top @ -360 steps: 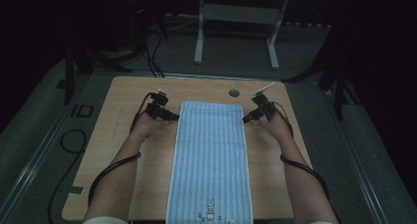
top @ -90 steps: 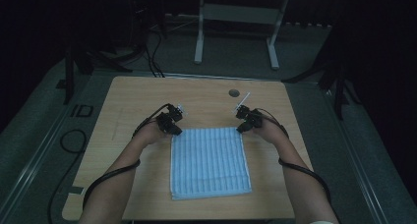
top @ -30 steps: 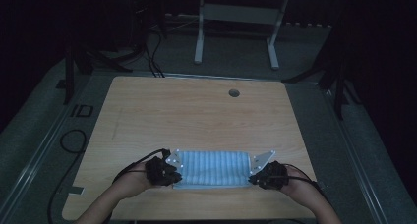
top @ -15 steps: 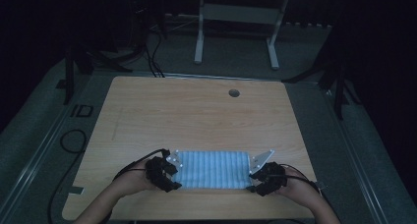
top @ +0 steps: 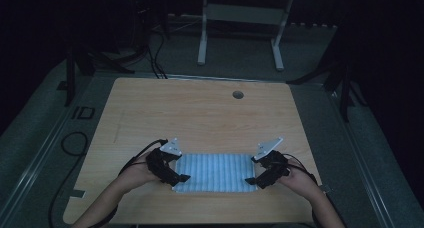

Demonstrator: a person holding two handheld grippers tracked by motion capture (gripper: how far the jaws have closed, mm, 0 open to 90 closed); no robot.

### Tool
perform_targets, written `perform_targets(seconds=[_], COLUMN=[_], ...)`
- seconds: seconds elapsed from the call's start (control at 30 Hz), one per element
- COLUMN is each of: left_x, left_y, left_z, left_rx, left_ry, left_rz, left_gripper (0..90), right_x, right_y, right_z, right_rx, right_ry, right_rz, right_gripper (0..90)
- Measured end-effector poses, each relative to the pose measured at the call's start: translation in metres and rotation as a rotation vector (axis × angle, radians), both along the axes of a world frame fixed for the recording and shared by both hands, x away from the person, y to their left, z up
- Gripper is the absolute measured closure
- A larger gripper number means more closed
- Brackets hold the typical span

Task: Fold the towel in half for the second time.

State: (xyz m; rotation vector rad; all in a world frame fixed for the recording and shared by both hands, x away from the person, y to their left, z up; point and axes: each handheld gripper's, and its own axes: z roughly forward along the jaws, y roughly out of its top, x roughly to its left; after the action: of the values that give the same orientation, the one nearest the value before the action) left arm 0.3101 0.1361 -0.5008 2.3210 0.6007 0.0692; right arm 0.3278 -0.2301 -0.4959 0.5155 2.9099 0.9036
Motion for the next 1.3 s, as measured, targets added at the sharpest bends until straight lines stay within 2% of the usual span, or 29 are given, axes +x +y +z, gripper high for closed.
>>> perform_targets(seconds=[0.03,0.07,0.2,0.3,0.37,0.47,0.53,0.6,0.67,0.8,0.83,0.87,1.0,1.2,1.3], left_x=[0.000,0.001,0.001,-0.002,-0.002,-0.004,-0.006,-0.007,-0.012,-0.017,-0.021,-0.023,-0.030,-0.035,-0.041], left_y=[0.005,0.007,0.017,0.030,0.037,0.047,0.054,0.058,0.067,0.076,0.081,0.084,0.096,0.112,0.123], left_z=[0.000,0.000,0.000,-0.008,-0.013,-0.019,-0.023,-0.026,-0.031,-0.035,-0.037,-0.037,-0.038,-0.039,-0.041], left_rx=[-0.029,-0.028,-0.054,-0.066,-0.069,-0.062,-0.082,-0.086,-0.097,-0.113,-0.123,-0.128,-0.143,-0.138,-0.153], left_ry=[-0.040,-0.051,-0.058,-0.097,-0.086,-0.093,-0.077,-0.070,-0.066,-0.068,-0.075,-0.081,-0.098,-0.109,-0.129], left_rz=[0.031,0.041,0.070,0.082,0.098,0.128,0.147,0.158,0.180,0.197,0.214,0.223,0.257,0.307,0.356], left_gripper=[13.9,12.1,10.0,10.0,10.0,10.0,10.0,10.0,10.0,10.0,10.0,10.0,10.0,10.1,10.1], right_x=[0.001,0.003,0.005,0.006,0.005,0.003,0.001,0.000,-0.002,-0.004,-0.004,-0.006,-0.010,-0.019,-0.027], right_y=[-0.002,-0.006,-0.013,-0.024,-0.029,-0.037,-0.043,-0.046,-0.057,-0.067,-0.071,-0.078,-0.090,-0.101,-0.111], right_z=[0.001,0.002,0.002,-0.004,-0.009,-0.015,-0.018,-0.019,-0.023,-0.026,-0.028,-0.030,-0.034,-0.039,-0.043], right_rx=[0.022,0.047,0.074,0.142,0.165,0.195,0.204,0.212,0.245,0.260,0.263,0.269,0.277,0.288,0.293], right_ry=[-0.014,-0.029,-0.057,-0.076,-0.084,-0.104,-0.132,-0.140,-0.167,-0.180,-0.192,-0.208,-0.221,-0.237,-0.258], right_rz=[-0.014,-0.039,-0.065,-0.104,-0.128,-0.154,-0.178,-0.190,-0.239,-0.280,-0.293,-0.329,-0.369,-0.428,-0.491], right_gripper=[15.9,14.6,14.0,13.9,13.9,13.9,13.9,13.9,13.9,13.7,13.7,13.7,13.6,13.4,13.4])
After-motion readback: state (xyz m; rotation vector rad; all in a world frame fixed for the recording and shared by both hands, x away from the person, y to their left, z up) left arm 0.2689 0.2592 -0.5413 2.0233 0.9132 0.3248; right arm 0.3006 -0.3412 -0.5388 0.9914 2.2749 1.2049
